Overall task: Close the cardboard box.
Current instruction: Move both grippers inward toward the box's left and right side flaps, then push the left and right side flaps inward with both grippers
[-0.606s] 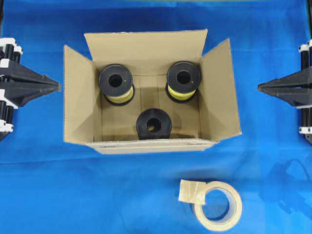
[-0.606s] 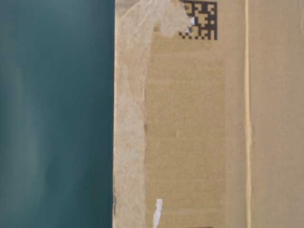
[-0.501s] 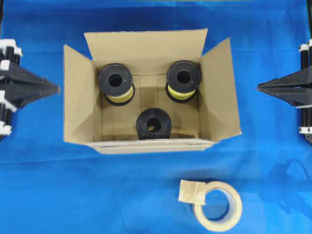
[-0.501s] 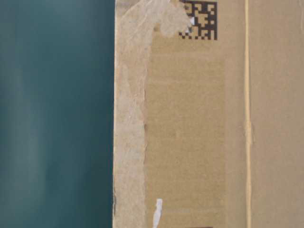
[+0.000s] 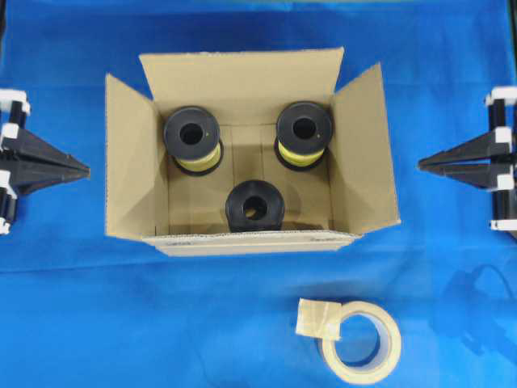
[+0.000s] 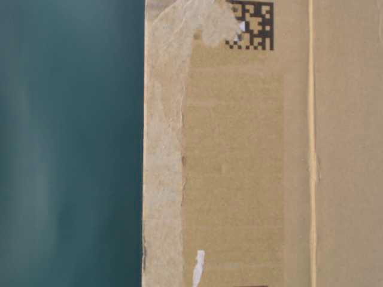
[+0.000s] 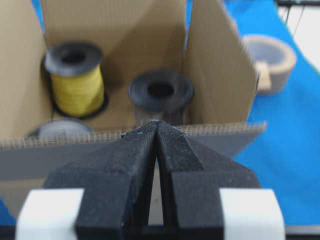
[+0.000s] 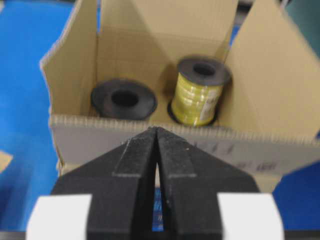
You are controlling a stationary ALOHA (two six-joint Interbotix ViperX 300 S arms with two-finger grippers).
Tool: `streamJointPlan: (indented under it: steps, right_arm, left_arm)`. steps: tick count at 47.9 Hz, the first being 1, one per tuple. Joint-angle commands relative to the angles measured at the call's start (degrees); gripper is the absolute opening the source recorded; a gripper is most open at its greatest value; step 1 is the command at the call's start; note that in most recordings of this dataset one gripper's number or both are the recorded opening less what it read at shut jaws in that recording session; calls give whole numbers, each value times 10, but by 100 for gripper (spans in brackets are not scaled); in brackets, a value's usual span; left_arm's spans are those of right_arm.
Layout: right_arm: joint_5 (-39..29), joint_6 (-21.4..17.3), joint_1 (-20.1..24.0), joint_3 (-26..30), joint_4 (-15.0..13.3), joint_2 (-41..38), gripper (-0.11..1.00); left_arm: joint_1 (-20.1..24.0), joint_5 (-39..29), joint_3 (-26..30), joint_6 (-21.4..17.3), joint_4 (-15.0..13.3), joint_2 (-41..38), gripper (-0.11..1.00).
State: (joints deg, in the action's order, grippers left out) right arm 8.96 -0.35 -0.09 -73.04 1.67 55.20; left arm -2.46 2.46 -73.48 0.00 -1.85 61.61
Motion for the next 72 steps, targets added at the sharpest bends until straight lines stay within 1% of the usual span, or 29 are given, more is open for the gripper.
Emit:
streamJointPlan:
  steps: [1,5,9,13,20,25,31,37,39,44,54,65,72]
  right_arm:
    - [35,0,-2,-10,13,-19,0]
    - [58,0,-1,-25,23,-41,0]
    - [80,-1,-1,-38,39,-74,0]
    - [107,-1,-1,-46,49,-104,0]
    - [149,-1,-1,-47,50,-142,0]
    - [163,-1,-1,-44,50,-149,0]
    - [171,0,-1,-31,50,-160,0]
    - [174,3,-4,-5,50,-186,0]
    - [177,4,-6,5,50,-198,0]
    - [183,4,-12,37,50,-232,0]
    - [185,7,-13,106,48,-302,0]
    - [192,7,-14,171,48,-387,0]
    - [192,7,-14,203,48,-422,0]
  left_arm:
    - [6,3,-4,2,-2,-10,0]
    - [10,4,-14,4,-4,-16,0]
    - [11,11,-25,8,-4,-22,0]
    - [11,25,-40,18,-5,-31,0]
    - [11,47,-49,34,-5,-42,0]
    - [11,61,-50,38,-5,-54,0]
    - [14,112,-52,39,-5,-84,0]
    - [20,176,-46,38,-5,-136,0]
    - [24,196,-38,35,-5,-162,0]
    - [29,220,-12,31,-5,-210,0]
    - [31,221,51,19,-5,-287,0]
    - [38,228,103,18,-5,-359,0]
    - [41,221,138,17,-4,-409,0]
